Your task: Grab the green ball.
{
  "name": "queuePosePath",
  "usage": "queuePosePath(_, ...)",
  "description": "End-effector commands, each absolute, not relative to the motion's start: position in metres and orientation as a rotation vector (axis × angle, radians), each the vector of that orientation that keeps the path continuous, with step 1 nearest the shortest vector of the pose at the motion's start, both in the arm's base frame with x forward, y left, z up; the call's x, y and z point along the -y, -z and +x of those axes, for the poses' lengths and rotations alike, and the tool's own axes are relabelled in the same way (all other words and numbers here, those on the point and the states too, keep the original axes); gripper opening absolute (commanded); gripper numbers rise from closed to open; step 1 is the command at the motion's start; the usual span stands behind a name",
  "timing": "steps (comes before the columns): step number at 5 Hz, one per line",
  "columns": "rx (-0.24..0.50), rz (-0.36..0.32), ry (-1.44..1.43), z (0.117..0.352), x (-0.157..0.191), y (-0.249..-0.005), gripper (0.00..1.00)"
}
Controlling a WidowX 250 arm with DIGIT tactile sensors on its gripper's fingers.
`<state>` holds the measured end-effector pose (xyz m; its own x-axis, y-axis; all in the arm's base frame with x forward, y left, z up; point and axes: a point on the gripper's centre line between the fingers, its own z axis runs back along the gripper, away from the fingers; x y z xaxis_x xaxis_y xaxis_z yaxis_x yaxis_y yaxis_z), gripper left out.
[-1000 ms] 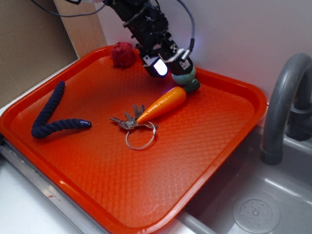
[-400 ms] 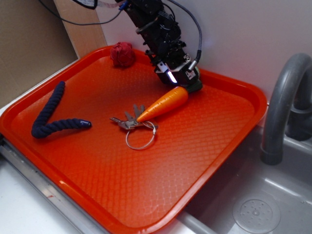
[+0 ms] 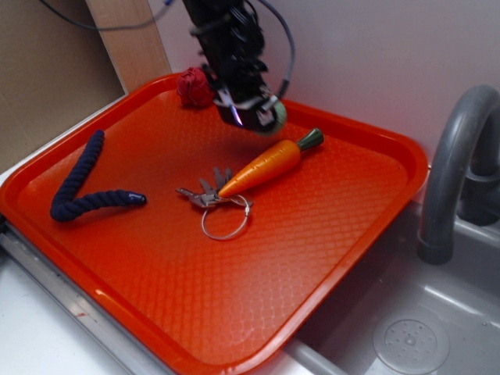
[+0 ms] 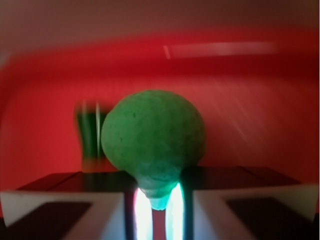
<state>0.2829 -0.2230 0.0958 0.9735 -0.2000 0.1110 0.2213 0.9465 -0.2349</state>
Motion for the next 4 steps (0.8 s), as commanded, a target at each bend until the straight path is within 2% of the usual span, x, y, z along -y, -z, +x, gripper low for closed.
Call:
queuePosePath(1,0.135,-0.077,0.141,0.201,0.196,-0.181,0.00)
queuePosePath(2,0.118,-0.129,0.112,0.181,0.183,-0.195,0.00)
queuePosePath(3,0.112,-0.138,0.084,0.163,0.175,-0.210,0.00)
queuePosePath(4,0.154,-0.177,0.098,0.157,0.164,-0.212,0.00)
